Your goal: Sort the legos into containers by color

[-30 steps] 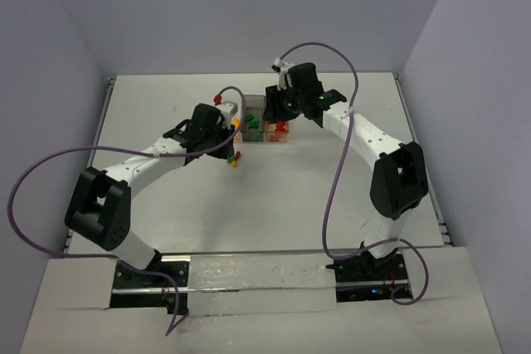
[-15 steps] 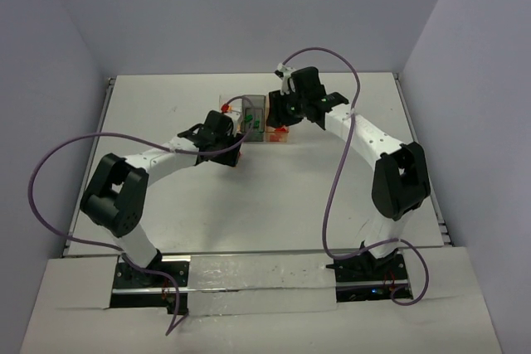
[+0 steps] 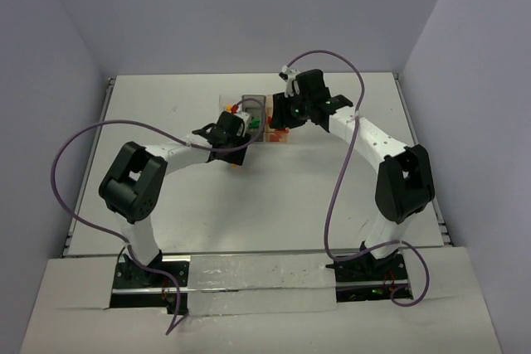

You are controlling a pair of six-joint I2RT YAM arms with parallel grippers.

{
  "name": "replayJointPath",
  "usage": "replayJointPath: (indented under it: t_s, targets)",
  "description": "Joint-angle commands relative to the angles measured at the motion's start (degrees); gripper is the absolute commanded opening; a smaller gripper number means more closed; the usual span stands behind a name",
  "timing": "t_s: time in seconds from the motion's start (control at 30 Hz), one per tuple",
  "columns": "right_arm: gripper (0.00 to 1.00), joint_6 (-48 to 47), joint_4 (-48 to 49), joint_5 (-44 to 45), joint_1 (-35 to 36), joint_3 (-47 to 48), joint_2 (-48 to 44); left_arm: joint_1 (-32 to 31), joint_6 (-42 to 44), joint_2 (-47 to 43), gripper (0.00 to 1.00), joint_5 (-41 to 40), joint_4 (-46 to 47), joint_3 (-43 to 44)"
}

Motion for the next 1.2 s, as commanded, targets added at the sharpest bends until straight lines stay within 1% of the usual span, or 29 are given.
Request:
replayJointPath:
  t_s: [0.0,0.17,0.47,0.67,0.77,0.83,0.97,1.1,1.17]
  targets:
    - [0.52,-0.47,1.56,-0.57,-0.55,-0.86,-3.42,-0.4,-0.54,1.16,0.59,-2.17,2.93,3.12]
    - [0.52,-0.56,1.58,-0.71,-0.61,-0.95,-3.68,-0.41,-0.69,3.15,0.57,-2.82,1.67,4.49]
    - [0.51,-0.52,1.69,-0.82,-0.59,-1.48,-4.21,-0.67,-0.06,0.87,0.45,-2.24,0.6,1.77]
    - [0.51,-0.06,1.78,-1.18,-0.64,-2.35,-4.88,-0.94,0.3,-0.74,0.27,-0.41,-1.0,1.19]
    - [0.51,0.39,2.32,-1.6,-0.64,-3.42,-5.68,-1.31,0.56,-2.15,0.23,0.21,-1.51,1.07]
    - [0.52,1.83,3.25,-2.83,-0.64,-5.74,-7.02,-1.9,1.17,-4.76,0.17,0.69,-1.94,0.98]
    - [0.52,3.54,5.59,-6.71,-0.7,-8.89,-8.51,-3.98,2.11,-8.03,0.11,1.17,-3.61,1.26]
    - [0.54,7.47,9.24,-12.64,-0.99,-12.56,-10.36,-6.6,3.8,-14.01,0.1,1.65,-2.37,-1.11]
    - [0.58,8.68,10.53,-15.27,-1.2,-12.77,-10.24,-7.98,4.92,-17.25,0.1,2.1,-0.5,-2.98]
